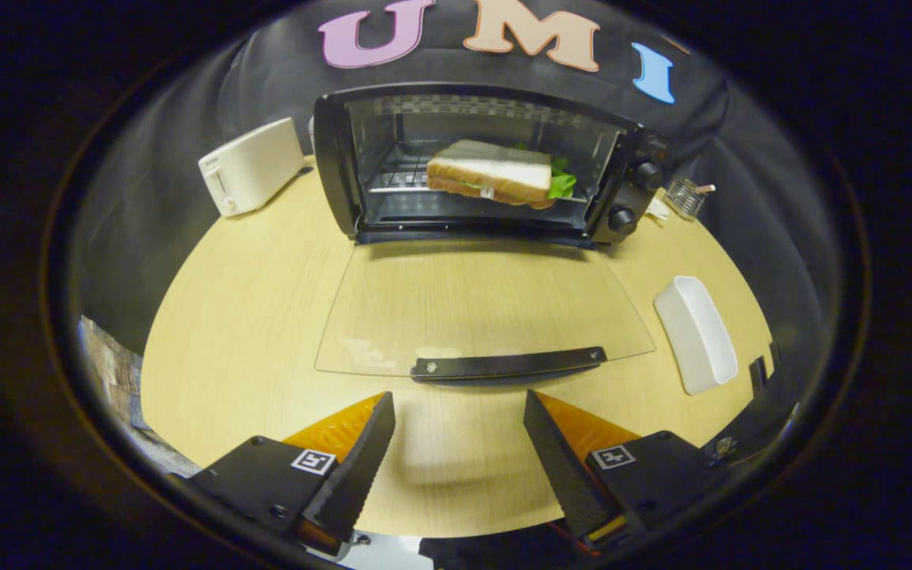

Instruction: Open the toaster oven, put the food inside, and close the toaster oven door.

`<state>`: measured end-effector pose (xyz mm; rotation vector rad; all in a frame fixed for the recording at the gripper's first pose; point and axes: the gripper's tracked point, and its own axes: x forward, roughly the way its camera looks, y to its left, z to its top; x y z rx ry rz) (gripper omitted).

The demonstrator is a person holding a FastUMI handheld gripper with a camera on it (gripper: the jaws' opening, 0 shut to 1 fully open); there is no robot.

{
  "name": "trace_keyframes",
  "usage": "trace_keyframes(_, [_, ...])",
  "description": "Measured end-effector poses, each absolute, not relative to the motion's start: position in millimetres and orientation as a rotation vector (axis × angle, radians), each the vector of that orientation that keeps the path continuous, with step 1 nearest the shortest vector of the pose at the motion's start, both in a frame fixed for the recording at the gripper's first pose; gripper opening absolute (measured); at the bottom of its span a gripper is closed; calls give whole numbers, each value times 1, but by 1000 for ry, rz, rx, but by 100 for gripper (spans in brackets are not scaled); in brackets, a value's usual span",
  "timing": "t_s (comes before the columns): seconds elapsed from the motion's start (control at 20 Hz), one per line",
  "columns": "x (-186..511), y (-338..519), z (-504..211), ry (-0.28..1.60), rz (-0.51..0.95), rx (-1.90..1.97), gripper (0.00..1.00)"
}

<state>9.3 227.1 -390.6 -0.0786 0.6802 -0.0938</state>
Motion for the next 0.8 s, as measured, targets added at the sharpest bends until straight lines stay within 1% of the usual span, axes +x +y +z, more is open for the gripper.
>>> trace_keyframes(0.15, [18,226,-397,695,-115,-99,100])
trace_keyframes(0.5, [25,225,-386,677,-154,-97,100])
trace_keyframes(0.65, [23,225,-371,658,-145,-112,100])
trace_keyframes(0.8, [23,225,-343,601,-144,-124,100])
